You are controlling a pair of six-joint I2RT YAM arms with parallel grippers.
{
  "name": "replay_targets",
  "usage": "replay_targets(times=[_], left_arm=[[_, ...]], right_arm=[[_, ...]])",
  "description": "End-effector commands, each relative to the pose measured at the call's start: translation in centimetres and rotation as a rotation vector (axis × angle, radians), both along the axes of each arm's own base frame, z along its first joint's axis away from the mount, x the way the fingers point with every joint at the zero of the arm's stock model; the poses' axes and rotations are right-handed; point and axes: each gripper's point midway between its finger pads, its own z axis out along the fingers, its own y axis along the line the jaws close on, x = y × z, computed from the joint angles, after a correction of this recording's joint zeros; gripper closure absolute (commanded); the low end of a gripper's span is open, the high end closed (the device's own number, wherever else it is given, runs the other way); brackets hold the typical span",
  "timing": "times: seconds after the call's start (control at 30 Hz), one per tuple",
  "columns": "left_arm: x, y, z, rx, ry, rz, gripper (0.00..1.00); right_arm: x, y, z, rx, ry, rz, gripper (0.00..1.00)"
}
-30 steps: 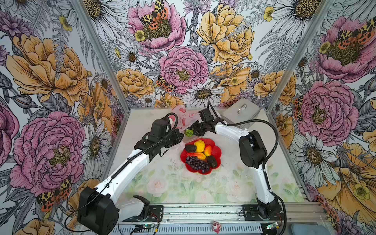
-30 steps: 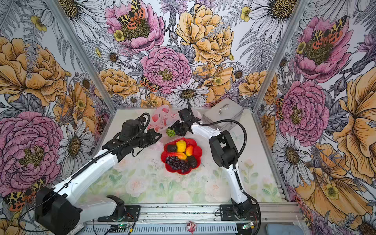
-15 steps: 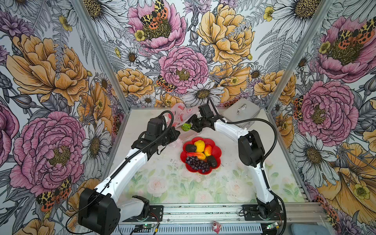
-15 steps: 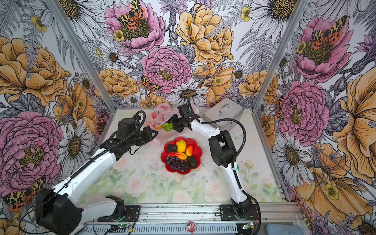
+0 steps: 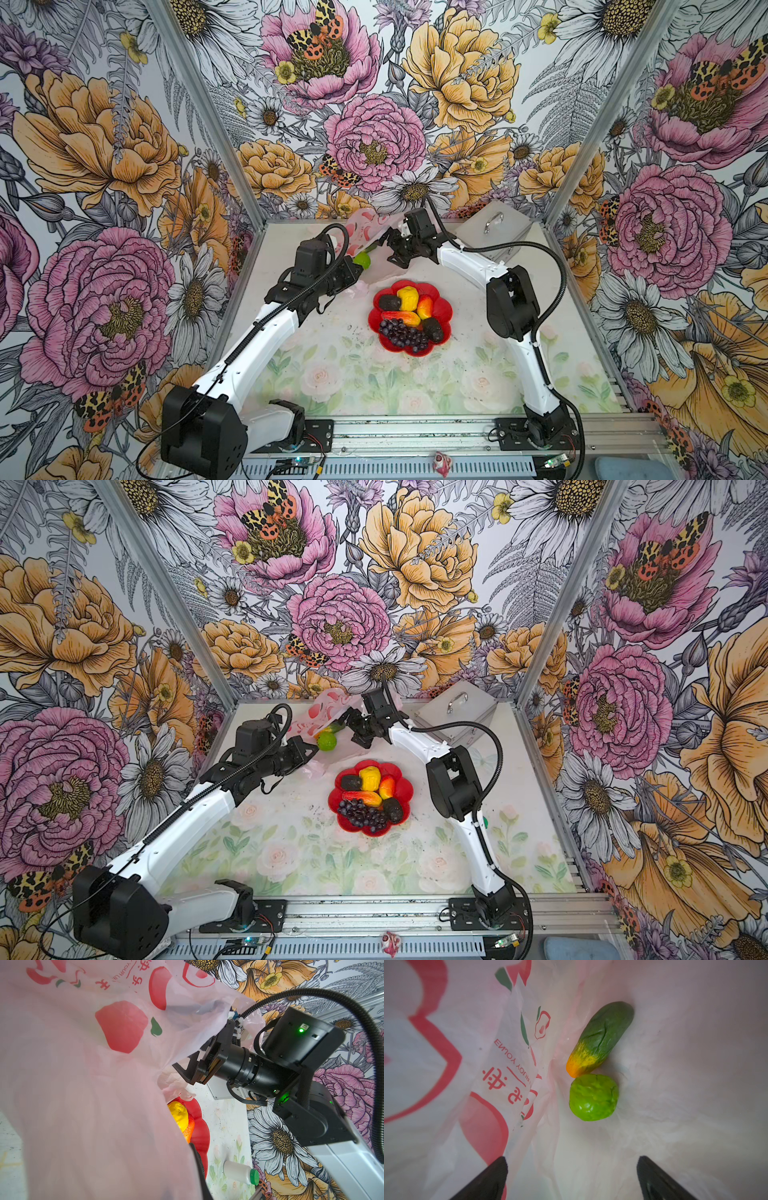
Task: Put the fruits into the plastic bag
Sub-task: 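Withdraw the right gripper from the bag and move it over the bowl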
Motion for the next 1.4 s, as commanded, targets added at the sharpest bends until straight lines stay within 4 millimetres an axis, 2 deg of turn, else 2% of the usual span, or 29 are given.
replay_targets(times=[0.0,0.4,0.57,0.8,0.9,1.1,1.23,1.37], left_arm=[[0.1,0.1,0.6,-0.007,-0.037,-0.022,1.0],[0.3,0.5,0.3,-0.017,-0.027,-0.015,1.0],[0.3,0.5,0.2,-0.018,-0.024,-0.017,1.0],[0.5,0.6,0.1,-0.019,-0.021,-0.016,1.0],[0.5,0.5,0.3,-0.021,-0.026,-0.017,1.0],[0.3,0.7,0.9,-0.025,-0.041,-0.014,1.0],[0.2,0.9,1.0,-0.03,-0.039,-0.015,1.0],[0.0,1.0,1.3,-0.031,-0.042,-0.017,1.0]], right_arm=[[-0.9,0.3,3.4,0.027,-0.069,0.035,0.01],[-2.5,0.1,5.9,0.046,-0.107,0.078,0.01],[-3.3,0.3,7.8,0.071,-0.137,0.113,0.01],[-5.6,-0.1,11.1,0.105,-0.191,0.177,0.01],[-7.4,-0.4,12.5,0.126,-0.219,0.238,0.01],[-11.6,-1.2,13.3,0.172,-0.225,0.375,0.0],[-15.4,-2.2,12.2,0.199,-0.171,0.474,0.0],[-18.8,-4.0,9.4,0.154,-0.087,0.523,0.01]])
